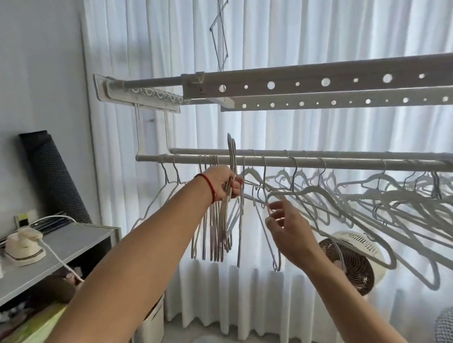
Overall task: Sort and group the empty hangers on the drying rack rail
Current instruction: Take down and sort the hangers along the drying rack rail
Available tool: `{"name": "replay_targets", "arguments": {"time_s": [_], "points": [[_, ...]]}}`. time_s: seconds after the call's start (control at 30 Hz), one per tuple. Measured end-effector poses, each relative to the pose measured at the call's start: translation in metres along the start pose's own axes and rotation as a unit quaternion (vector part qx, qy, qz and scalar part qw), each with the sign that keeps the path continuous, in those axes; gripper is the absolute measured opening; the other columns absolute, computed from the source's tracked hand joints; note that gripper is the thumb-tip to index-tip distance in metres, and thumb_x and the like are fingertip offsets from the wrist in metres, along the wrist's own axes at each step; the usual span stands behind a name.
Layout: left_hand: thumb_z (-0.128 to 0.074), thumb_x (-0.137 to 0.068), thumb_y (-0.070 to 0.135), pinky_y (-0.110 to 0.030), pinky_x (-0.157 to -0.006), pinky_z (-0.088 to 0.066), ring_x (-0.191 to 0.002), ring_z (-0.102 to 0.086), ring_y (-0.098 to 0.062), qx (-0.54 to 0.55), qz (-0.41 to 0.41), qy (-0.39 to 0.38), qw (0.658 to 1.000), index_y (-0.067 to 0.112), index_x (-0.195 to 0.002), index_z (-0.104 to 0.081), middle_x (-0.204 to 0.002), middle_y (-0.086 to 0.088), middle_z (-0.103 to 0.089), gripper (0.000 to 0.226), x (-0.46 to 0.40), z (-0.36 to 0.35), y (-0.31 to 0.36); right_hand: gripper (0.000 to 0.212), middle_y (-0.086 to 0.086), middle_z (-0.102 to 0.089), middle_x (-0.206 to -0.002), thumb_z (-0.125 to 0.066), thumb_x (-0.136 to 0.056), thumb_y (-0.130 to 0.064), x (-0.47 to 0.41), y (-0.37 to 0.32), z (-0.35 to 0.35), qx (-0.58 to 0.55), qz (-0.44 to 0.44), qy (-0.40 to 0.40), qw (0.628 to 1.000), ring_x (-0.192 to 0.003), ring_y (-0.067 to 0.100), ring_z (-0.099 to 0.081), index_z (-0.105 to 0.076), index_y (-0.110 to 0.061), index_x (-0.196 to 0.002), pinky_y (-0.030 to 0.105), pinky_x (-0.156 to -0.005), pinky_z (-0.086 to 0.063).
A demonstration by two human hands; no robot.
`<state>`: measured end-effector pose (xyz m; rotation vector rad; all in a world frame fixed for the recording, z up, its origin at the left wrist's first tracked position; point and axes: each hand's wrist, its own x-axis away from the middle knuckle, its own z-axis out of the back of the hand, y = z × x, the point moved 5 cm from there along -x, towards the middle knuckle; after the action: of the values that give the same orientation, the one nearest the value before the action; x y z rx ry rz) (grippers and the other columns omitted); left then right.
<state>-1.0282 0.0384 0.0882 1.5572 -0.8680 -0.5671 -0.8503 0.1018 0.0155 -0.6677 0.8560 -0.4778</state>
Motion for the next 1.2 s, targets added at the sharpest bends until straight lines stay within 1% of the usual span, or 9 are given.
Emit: {"name": "replay_targets", "arguments": {"time_s": [0.2,0.37,0.53,0.63,0.7,0.8,0.87,0.97,1.2], "points": [[-0.021,-0.105,-0.003,-0.017,-0.036,-0.036,-0.033,-0.041,-0.009,0.017,0.043,-0.03,0.998,-0.004,-0.099,-0.045,-0.076,-0.017,-0.054,0.025,-0.043,0.009,-0.023,0.033,-0.006,-0.062,-0.113,-0.059,-0.097,-0.023,-0.003,0.014,0.001,0.045,0.015,-0.017,0.999,-0.092,0.006,-0.063,-0.053,-0.026,-0.129,0.032,-0.086,-0.054],[-0.039,-0.105,0.001,-0.031,-0.058,-0.062,-0.066,-0.068,-0.024,0.029,0.038,-0.098,0.994,-0.014,-0.106,-0.054,-0.089,-0.026,-0.071,0.021,-0.052,0.029,-0.046,0.029,-0.008,-0.063,-0.112,-0.06,-0.096,-0.022,-0.009,0.018,0.003,0.098,0.018,-0.005,0.995,-0.094,0.003,-0.062,-0.058,-0.026,-0.125,0.03,-0.088,-0.052],[-0.049,-0.097,-0.012,-0.038,-0.054,-0.063,-0.072,-0.075,-0.043,-0.04,-0.016,-0.042,0.998,-0.018,-0.107,-0.052,-0.099,-0.037,-0.068,0.012,-0.053,0.045,-0.043,0.03,-0.003,-0.064,-0.118,-0.061,-0.093,-0.017,-0.013,0.021,-0.001,0.141,0.022,0.037,0.989,-0.11,0.014,-0.058,-0.063,-0.021,-0.122,0.031,-0.096,-0.047],[-0.058,-0.091,-0.012,-0.049,-0.073,-0.064,-0.074,-0.076,-0.039,-0.149,-0.071,0.007,0.986,-0.019,-0.095,-0.061,-0.097,-0.037,-0.069,0.009,-0.046,0.05,-0.042,0.032,0.002,-0.059,-0.129,-0.062,-0.09,-0.016,-0.013,0.023,0.003,0.211,0.013,0.098,0.973,-0.124,0.021,-0.051,-0.064,-0.019,-0.122,0.035,-0.104,-0.039],[-0.061,-0.092,0.001,-0.055,-0.088,-0.059,-0.071,-0.077,-0.029,-0.323,-0.154,0.053,0.932,-0.009,-0.088,-0.063,-0.09,-0.027,-0.068,0.011,-0.038,0.05,-0.035,0.039,0.005,-0.054,-0.137,-0.062,-0.091,-0.017,-0.016,0.025,0.012,0.267,-0.008,0.126,0.955,-0.129,0.025,-0.047,-0.06,-0.015,-0.13,0.038,-0.106,-0.037],[-0.061,-0.092,0.022,-0.042,-0.092,-0.055,-0.098,-0.069,-0.032,-0.587,-0.245,0.133,0.76,0.003,-0.101,-0.065,-0.105,-0.015,-0.064,0.022,-0.015,0.037,-0.025,0.055,0.014,-0.048,-0.143,-0.059,-0.093,-0.015,-0.024,0.037,0.02,0.345,-0.09,0.099,0.929,-0.132,0.033,-0.045,-0.042,-0.01,-0.145,0.044,-0.107,-0.041],[-0.059,-0.092,0.024,-0.041,-0.093,-0.05,-0.111,-0.058,-0.034,-0.629,-0.305,0.177,0.693,0.004,-0.116,-0.067,-0.117,-0.019,-0.06,0.032,0.002,0.024,-0.024,0.055,0.017,-0.06,-0.127,-0.055,-0.094,-0.009,-0.027,0.042,0.017,0.38,-0.13,0.061,0.914,-0.113,0.037,-0.06,-0.034,-0.008,-0.145,0.045,-0.088,-0.049],[-0.058,-0.091,0.025,-0.042,-0.093,-0.052,-0.118,-0.052,-0.031,-0.619,-0.386,0.174,0.662,0.011,-0.122,-0.066,-0.121,-0.014,-0.059,0.036,0.024,-0.002,-0.029,0.036,0.017,-0.069,-0.108,-0.051,-0.093,-0.001,-0.031,0.043,0.002,0.382,-0.133,0.011,0.915,-0.093,0.037,-0.067,-0.048,-0.005,-0.128,0.041,-0.072,-0.048],[-0.056,-0.09,0.022,-0.041,-0.099,-0.049,-0.115,-0.056,-0.028,-0.572,-0.444,0.052,0.688,0.013,-0.114,-0.07,-0.119,-0.01,-0.063,0.029,0.029,-0.067,-0.043,0.02,0.004,-0.061,-0.087,-0.052,-0.094,-0.001,-0.035,0.019,-0.036,0.181,-0.029,-0.042,0.982,-0.087,0.026,-0.055,-0.065,-0.002,-0.11,0.029,-0.07,-0.039]]}}
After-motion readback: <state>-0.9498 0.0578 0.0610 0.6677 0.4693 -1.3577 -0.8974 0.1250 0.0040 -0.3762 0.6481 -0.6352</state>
